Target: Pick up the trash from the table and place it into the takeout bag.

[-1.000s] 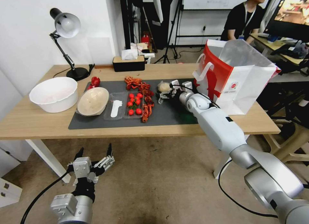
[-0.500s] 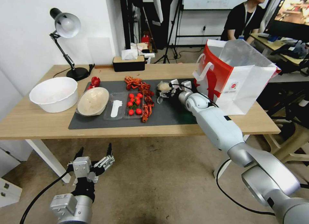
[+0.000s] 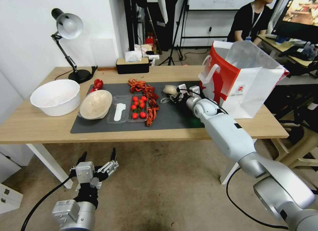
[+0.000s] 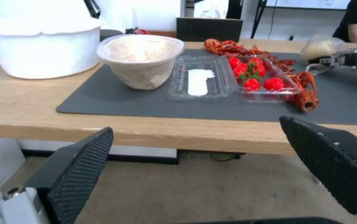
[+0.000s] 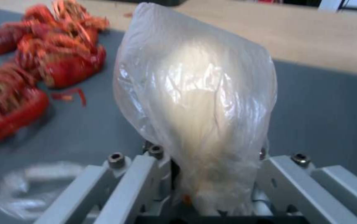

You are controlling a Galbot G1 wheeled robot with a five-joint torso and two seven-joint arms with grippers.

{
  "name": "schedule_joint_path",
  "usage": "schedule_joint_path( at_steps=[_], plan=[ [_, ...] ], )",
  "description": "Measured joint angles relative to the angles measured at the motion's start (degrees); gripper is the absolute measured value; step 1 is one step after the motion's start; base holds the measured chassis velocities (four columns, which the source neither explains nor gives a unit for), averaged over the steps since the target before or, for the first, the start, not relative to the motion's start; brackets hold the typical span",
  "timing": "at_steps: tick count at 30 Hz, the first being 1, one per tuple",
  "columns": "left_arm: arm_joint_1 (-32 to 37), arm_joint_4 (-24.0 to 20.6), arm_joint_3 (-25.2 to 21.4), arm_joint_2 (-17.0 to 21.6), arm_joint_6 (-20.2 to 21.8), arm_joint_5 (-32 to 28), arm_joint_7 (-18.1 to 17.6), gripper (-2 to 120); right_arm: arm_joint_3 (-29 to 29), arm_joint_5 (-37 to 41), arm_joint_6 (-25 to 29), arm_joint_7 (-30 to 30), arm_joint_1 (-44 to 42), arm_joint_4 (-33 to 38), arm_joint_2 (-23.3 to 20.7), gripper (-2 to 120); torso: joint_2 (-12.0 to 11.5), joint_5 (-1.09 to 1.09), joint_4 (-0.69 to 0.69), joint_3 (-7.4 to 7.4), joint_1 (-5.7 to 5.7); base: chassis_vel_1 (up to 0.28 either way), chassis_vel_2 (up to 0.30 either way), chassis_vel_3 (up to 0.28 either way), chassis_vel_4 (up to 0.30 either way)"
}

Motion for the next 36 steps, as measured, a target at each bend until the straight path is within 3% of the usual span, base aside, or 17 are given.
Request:
schedule_joint_path(
  at_steps=[3,10,19,21,23,25,28,36],
  plan=[
    [0.0,-0.1,0.0,0.0,0.0,0.0,0.0,100,0.2,-0.5,0.9,0.9,-0.6,3.1,-0.9,11,0.0,0.01,0.01,0.0,0.0,0.0,0.0,0.0,0.0],
    [0.0,-0.3,-0.3,-0.3,0.0,0.1,0.0,100,3.4,-2.3,1.4,6.2,-3.5,18.3,-5.6,10,0.0,0.0,0.0,0.0,0.0,0.0,0.0,0.0,0.0],
    [0.5,-1.3,-0.2,-0.3,-0.4,0.3,0.5,100,7.5,0.7,-2.3,14.2,-3.4,34.4,-12.3,9,0.0,0.0,0.0,0.0,-0.01,0.0,0.0,0.0,0.0],
    [0.5,-1.1,0.0,-0.3,-0.4,0.4,0.5,100,7.9,1.4,-2.3,15.9,-2.9,35.4,-13.0,9,0.0,0.0,0.01,0.0,-0.02,0.0,0.0,0.0,0.0],
    [0.5,-0.9,0.2,-0.3,-0.5,0.5,0.5,100,8.7,3.4,-3.5,22.1,-1.8,37.7,-14.9,9,0.0,0.0,0.01,0.0,-0.01,0.0,0.0,0.0,0.0],
    [0.5,-0.9,0.2,-0.3,-0.5,0.5,0.5,100,8.8,3.7,-3.9,23.2,-1.7,38.0,-15.2,9,0.0,0.0,0.01,0.0,-0.01,0.0,0.0,0.0,0.0],
    [0.6,-0.8,0.3,-0.3,-0.6,0.5,0.4,100,10.3,5.9,-8.5,32.1,-1.0,40.3,-17.9,8,0.0,0.0,0.01,0.0,-0.01,0.0,0.0,0.0,0.0],
    [0.6,-0.8,0.8,-0.4,-0.6,0.7,0.4,100,12.4,7.7,-11.4,39.2,-2.2,40.7,-20.6,8,0.0,0.01,0.01,0.0,-0.01,0.0,0.0,0.0,0.0]
  ],
)
